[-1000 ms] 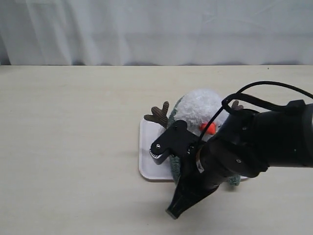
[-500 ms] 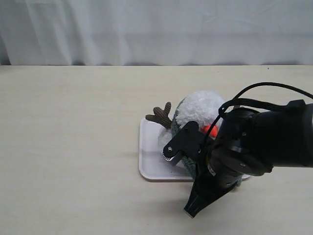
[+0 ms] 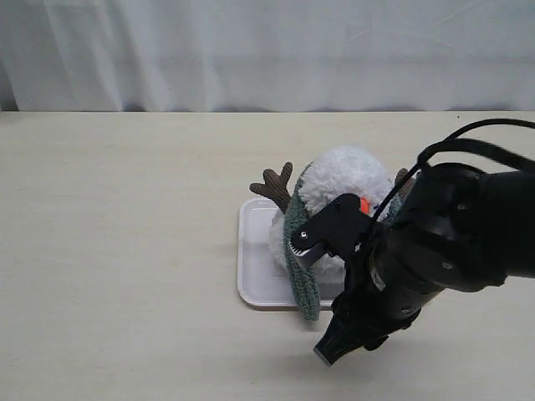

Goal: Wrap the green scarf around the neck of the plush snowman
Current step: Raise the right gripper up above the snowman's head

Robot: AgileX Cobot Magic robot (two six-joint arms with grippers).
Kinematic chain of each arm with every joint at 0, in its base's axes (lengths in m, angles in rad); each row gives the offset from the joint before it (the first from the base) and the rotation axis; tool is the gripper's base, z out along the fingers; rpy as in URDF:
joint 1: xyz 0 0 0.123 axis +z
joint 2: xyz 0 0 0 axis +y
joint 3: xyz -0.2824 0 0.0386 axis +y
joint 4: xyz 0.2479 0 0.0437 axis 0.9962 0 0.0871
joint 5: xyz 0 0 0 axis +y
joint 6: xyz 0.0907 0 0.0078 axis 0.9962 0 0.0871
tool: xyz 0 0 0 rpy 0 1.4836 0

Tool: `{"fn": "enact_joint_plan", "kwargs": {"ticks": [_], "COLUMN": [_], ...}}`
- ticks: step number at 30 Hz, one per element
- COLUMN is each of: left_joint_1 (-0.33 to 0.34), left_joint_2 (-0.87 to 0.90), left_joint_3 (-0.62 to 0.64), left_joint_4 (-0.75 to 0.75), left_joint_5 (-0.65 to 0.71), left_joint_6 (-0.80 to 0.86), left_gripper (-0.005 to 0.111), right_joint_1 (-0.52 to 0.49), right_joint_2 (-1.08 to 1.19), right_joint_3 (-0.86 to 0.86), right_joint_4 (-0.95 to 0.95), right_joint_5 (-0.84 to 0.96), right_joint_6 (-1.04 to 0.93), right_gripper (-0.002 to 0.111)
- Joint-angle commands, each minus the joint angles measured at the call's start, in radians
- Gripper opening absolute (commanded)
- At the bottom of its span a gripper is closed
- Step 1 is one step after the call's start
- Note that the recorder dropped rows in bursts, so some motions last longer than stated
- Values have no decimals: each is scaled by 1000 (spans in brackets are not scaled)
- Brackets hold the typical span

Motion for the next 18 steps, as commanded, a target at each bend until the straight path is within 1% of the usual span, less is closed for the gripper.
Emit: {"fn": "enact_joint_plan", "kwargs": {"ticks": [1, 3, 6, 10, 16, 18], "left_joint_1": [1, 1, 1, 1, 1, 1], "left_joint_2": [-3, -3, -3, -3, -3, -3], "left_joint_3": [4, 4, 4, 4, 4, 4], "left_joint_4": [-1, -1, -1, -1, -1, -1], "left_joint_5": [-11, -11, -11, -11, -11, -11], "left_joint_6": [-2, -2, -2, -2, -2, -2], "left_gripper": [0, 0, 0, 0, 0, 0], "right_joint_1": [-4, -4, -2, -2, -18, -36], "right_joint_2": [-94, -117, -110, -51, 95, 151], "right_joint_3": [-56, -117, -255, -437, -667, -724], "right_joint_4": [35, 64, 70, 10, -162, -161], "right_joint_5": [-1, 11, 120, 266, 358, 388], "right_joint_6": [7, 7, 7, 14, 134, 141], "right_gripper": [41, 30, 4, 4, 4, 4]}}
